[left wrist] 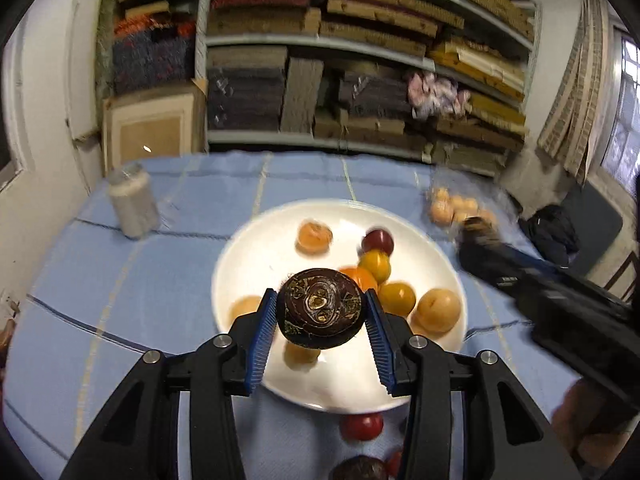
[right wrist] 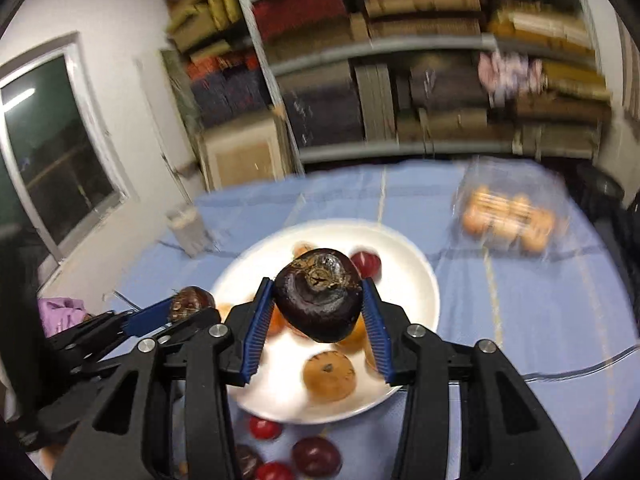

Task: Organize fruits
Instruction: 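Carry both fruits onto the white plate and open both tools, then withdraw both open tools from the plate toward the fruit pile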

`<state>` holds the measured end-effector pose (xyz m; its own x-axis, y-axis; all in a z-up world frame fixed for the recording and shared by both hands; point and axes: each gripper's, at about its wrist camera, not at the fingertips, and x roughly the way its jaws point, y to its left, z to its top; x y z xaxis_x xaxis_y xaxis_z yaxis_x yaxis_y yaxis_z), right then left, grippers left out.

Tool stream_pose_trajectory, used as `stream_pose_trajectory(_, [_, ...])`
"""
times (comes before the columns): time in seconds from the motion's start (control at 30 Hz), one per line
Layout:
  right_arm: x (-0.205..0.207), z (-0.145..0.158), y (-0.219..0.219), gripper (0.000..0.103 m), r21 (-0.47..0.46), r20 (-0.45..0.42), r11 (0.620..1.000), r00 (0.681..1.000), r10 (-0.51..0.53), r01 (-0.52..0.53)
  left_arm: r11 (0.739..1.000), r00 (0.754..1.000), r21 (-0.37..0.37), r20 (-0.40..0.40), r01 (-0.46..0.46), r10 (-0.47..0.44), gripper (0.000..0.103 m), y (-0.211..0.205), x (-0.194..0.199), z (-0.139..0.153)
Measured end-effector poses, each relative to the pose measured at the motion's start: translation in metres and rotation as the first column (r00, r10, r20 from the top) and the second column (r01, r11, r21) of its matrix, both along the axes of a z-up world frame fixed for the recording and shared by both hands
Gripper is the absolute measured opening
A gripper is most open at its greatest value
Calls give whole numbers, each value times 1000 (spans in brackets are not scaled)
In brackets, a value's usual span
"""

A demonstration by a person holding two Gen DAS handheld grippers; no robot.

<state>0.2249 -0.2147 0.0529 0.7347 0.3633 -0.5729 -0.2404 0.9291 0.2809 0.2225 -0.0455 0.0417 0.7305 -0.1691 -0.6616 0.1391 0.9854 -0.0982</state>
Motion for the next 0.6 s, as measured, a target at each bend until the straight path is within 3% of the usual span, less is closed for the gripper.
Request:
stream_pose_trajectory(0.1, [21,-34,2,43,-16,-67,1000,998,0,-1,999,997,28,-71,35,-33,44,-8,12,-29])
stream_pose_trajectory(0.2, [31,-47,-5,43,-15,-84,1000,996,-18,17,998,992,35,-118,54,-49,44,-12,20,-47])
stream_pose_trajectory(0.27, [34,-52,-12,46,12,-102,1000,995,-14,16,995,995,81,-94,51,-43,45,-17,20,-48])
stream_pose_trajectory(0.33, [33,-54,-15,59,26,-98,999,995,-22,25,995,995,80,-87,64,-57,51,-21,20,-47])
stream_pose_trajectory(0.37, [33,-52,-18,65,34,-96,999,995,-29,32,995,995,83,-79,61,-54,61,-21,19,-46])
stream_pose_trajectory(0.4, [32,-51,-22,65,47,-92,998,995,-29,33,994,997,92,-65,57,-51,64,-22,17,-44])
stream_pose_trajectory(0.53, [21,-23,-36,65,120,-36,991,998,-49,53,995,998,83,-29,52,-50,66,-18,11,-27])
stream_pose_trajectory(0.6, [1,9,-43,68,195,38,980,999,-37,29,997,999,58,-2,40,-40,71,-11,7,-12])
